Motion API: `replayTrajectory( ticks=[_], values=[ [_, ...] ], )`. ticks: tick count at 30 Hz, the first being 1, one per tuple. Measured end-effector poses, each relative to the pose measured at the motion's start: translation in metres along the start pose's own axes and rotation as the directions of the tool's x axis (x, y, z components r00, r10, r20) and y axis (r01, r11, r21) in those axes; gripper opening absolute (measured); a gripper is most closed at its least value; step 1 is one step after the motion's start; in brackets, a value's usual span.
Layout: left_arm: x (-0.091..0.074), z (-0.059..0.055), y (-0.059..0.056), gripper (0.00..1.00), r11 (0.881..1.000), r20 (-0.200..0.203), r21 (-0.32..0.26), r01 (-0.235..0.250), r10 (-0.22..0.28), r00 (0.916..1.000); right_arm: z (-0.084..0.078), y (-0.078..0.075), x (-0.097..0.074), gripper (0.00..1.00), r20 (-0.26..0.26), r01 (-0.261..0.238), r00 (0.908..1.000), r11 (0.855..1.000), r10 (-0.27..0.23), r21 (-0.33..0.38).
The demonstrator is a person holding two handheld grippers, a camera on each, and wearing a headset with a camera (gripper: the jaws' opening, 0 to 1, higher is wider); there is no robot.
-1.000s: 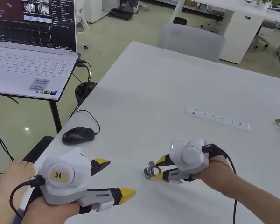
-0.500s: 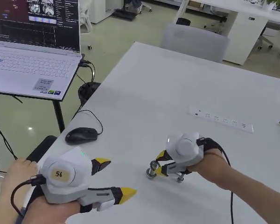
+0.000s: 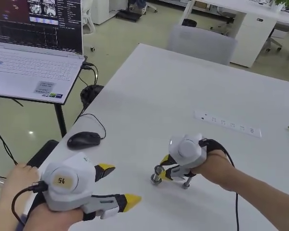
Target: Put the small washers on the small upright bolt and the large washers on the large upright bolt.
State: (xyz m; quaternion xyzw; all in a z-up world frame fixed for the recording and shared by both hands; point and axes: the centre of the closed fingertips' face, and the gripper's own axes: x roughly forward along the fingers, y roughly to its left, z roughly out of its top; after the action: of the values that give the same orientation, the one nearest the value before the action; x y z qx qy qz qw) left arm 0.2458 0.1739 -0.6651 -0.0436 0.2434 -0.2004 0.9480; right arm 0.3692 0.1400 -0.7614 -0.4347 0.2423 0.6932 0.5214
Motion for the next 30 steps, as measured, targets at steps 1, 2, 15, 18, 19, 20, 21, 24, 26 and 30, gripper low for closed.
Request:
replayTrajectory(
  ticks=[1, 2, 15, 18, 19, 20, 21, 24, 26, 30],
  values=[
    [0.000, -0.001, 0.001, 0.63, 1.000, -0.001, 0.000, -0.001, 0.001, 1.0000, 0.000, 0.000, 0.001, 0.23, -0.002, -0.002, 1.0000, 1.000, 0.002, -0.002],
    [-0.001, -0.001, 0.001, 0.63, 1.000, -0.001, -0.001, -0.002, 0.002, 1.0000, 0.001, 0.001, 0.002, 0.23, -0.007, -0.005, 1.0000, 1.000, 0.005, -0.002],
    [0.000, -0.002, 0.002, 0.63, 1.000, -0.003, -0.002, 0.000, 0.000, 1.0000, -0.012, 0.001, 0.020, 0.23, -0.079, -0.036, 0.9962, 0.999, 0.037, 0.004],
    [0.001, -0.002, 0.001, 0.63, 1.000, -0.004, -0.001, 0.001, -0.001, 1.0000, -0.013, 0.000, 0.026, 0.23, -0.090, -0.038, 0.9952, 0.999, 0.039, 0.017],
    [0.001, -0.002, 0.001, 0.63, 1.000, -0.004, -0.002, 0.002, -0.002, 1.0000, -0.016, 0.000, 0.028, 0.23, -0.100, -0.039, 0.9941, 0.999, 0.041, 0.029],
    [0.001, -0.002, 0.002, 0.63, 1.000, -0.004, -0.002, 0.002, -0.002, 1.0000, -0.017, 0.002, 0.029, 0.23, -0.110, -0.044, 0.9928, 0.998, 0.048, 0.038],
    [0.001, -0.002, 0.002, 0.63, 1.000, -0.004, -0.003, 0.002, -0.002, 1.0000, -0.017, 0.002, 0.030, 0.23, -0.115, -0.046, 0.9921, 0.998, 0.050, 0.036],
    [0.001, -0.002, 0.003, 0.63, 1.000, -0.005, -0.005, 0.001, -0.001, 1.0000, -0.019, 0.002, 0.037, 0.23, -0.132, -0.042, 0.9902, 0.998, 0.048, 0.044],
    [0.001, -0.003, 0.003, 0.63, 1.000, -0.007, -0.005, -0.001, 0.001, 1.0000, -0.021, 0.004, 0.040, 0.23, -0.141, -0.044, 0.9887, 0.998, 0.051, 0.055],
    [0.001, -0.004, 0.004, 0.63, 1.000, -0.011, -0.008, -0.002, 0.001, 0.9999, -0.025, 0.003, 0.045, 0.23, -0.151, -0.042, 0.9871, 0.996, 0.053, 0.075]
  ],
)
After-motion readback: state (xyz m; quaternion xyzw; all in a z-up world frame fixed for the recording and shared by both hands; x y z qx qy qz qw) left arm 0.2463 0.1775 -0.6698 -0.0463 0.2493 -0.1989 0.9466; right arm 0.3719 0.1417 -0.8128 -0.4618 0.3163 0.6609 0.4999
